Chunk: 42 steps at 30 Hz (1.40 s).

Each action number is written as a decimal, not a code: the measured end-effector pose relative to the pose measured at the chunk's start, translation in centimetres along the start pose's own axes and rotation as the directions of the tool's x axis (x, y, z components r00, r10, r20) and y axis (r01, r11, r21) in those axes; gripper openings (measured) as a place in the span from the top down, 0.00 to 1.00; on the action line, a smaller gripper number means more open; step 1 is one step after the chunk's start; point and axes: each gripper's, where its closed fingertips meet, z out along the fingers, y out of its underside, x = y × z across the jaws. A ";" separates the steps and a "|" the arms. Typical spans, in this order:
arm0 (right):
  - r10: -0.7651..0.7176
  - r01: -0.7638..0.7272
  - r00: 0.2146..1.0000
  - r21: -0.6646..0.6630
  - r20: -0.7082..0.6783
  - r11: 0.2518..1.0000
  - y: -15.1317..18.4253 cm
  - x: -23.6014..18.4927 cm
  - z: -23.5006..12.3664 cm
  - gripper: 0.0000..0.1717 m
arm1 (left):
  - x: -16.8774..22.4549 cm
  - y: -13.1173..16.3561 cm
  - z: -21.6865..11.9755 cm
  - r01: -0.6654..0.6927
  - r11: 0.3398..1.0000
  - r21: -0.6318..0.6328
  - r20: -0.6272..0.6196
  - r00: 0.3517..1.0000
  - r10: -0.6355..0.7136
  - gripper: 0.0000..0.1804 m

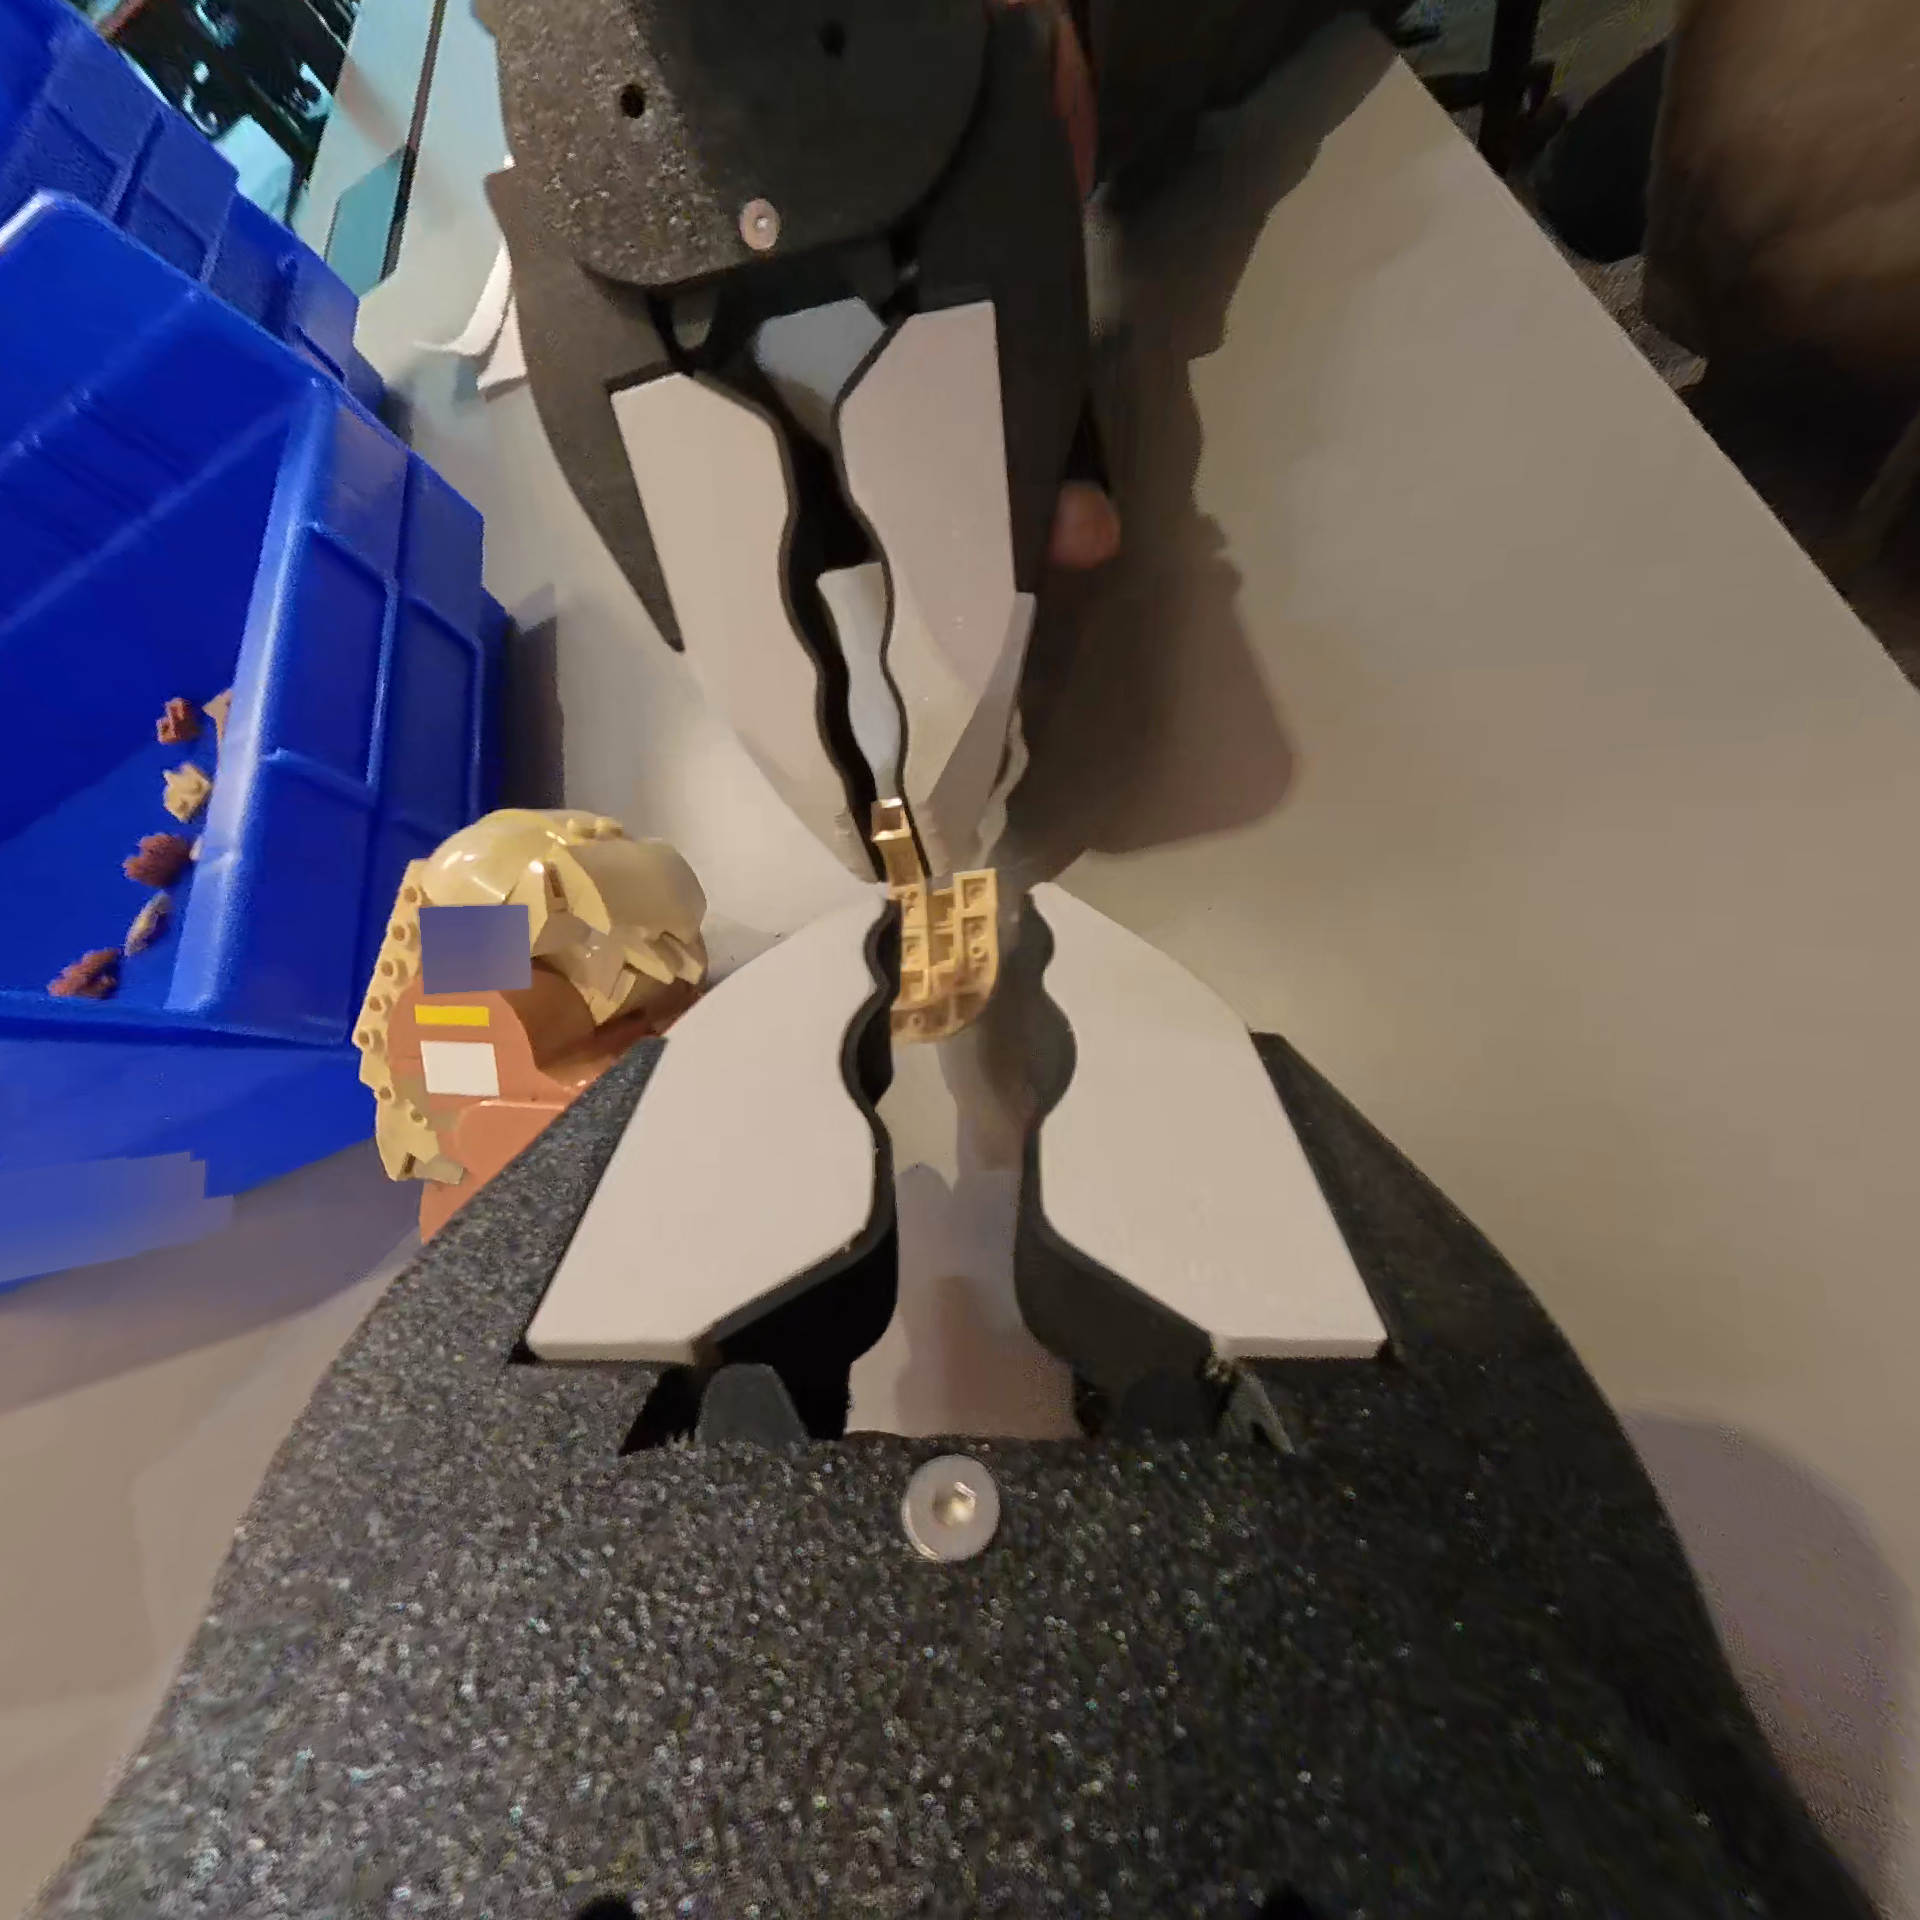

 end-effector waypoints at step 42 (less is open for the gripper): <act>0.536 -0.659 0.743 0.578 0.400 0.482 -5.9 11.3 -8.4 0.95 | -1.1 -3.3 -0.7 0.197 0.952 0.232 -0.017 0.980 -0.199 0.95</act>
